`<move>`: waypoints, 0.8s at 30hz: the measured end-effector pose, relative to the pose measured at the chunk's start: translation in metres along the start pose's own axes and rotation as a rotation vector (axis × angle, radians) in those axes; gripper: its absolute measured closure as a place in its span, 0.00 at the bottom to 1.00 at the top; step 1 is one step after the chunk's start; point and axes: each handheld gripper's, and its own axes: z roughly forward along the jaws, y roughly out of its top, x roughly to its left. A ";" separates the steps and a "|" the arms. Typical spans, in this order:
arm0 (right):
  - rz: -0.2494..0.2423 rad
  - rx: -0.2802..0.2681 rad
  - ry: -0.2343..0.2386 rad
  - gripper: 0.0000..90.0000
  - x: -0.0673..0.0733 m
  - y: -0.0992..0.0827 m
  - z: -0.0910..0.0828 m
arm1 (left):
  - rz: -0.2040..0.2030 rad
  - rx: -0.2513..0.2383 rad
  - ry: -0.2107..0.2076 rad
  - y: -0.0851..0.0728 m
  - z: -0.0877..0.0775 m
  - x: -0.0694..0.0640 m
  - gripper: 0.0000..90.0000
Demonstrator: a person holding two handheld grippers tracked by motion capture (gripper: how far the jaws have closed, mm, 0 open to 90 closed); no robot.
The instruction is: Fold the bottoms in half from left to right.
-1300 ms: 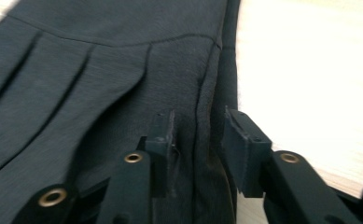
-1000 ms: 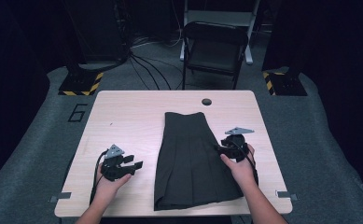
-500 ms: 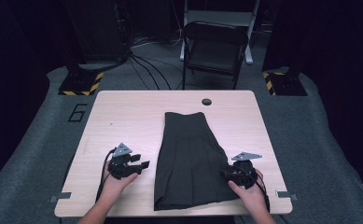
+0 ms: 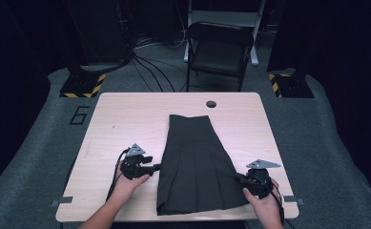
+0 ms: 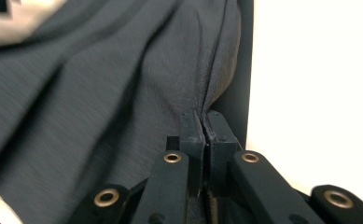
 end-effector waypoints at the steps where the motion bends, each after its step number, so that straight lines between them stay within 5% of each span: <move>1: -0.006 0.032 -0.014 0.90 -0.001 -0.005 0.006 | 0.012 0.000 0.003 0.000 0.002 -0.001 0.49; 3: 0.014 0.065 -0.026 0.85 0.000 -0.010 0.013 | 0.008 0.004 -0.005 0.000 0.006 -0.003 0.48; 11: 0.000 -0.017 -0.064 0.62 -0.005 -0.010 0.017 | -0.003 0.030 -0.005 -0.005 0.020 -0.007 0.46; 19: -0.004 -0.020 -0.049 0.57 -0.006 -0.011 0.028 | 0.022 0.046 0.007 -0.011 0.036 -0.016 0.45; 24: -0.024 -0.008 -0.020 0.59 -0.006 -0.012 0.033 | 0.064 0.037 0.025 -0.012 0.039 -0.023 0.59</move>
